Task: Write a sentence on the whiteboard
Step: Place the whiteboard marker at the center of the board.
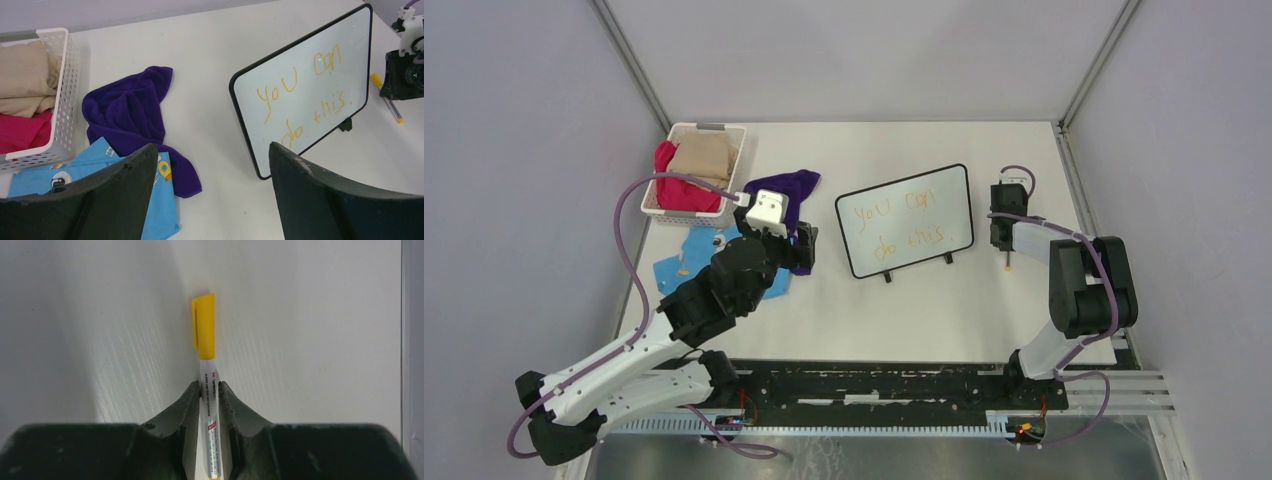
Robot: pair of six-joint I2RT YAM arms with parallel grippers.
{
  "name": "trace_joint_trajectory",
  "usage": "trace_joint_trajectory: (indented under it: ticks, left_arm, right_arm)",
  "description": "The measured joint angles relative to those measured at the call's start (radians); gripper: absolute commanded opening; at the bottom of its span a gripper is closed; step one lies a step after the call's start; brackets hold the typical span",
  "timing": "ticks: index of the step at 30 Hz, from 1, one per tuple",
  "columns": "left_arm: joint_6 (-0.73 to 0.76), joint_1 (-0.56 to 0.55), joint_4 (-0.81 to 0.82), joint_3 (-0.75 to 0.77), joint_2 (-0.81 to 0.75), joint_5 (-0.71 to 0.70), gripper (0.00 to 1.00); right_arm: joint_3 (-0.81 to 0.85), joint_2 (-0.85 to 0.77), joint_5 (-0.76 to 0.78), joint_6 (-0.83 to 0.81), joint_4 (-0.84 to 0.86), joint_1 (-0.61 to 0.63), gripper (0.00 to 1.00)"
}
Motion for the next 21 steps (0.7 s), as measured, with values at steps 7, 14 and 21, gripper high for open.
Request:
trace_joint_trajectory:
  ticks: [7,14,21]
  left_arm:
    - [0.0,0.0,0.0,0.0,0.0,0.001,0.87]
    - [0.0,0.0,0.0,-0.001,0.0,0.001,0.87]
    - [0.0,0.0,0.0,-0.001,0.0,0.001,0.87]
  right_arm:
    - [-0.003,-0.001,0.0,0.0,0.007,-0.002,0.26]
    - [-0.01,-0.001,-0.006,0.0,0.026,-0.007,0.23]
    - [-0.015,-0.001,-0.007,0.0,0.039,-0.007,0.23]
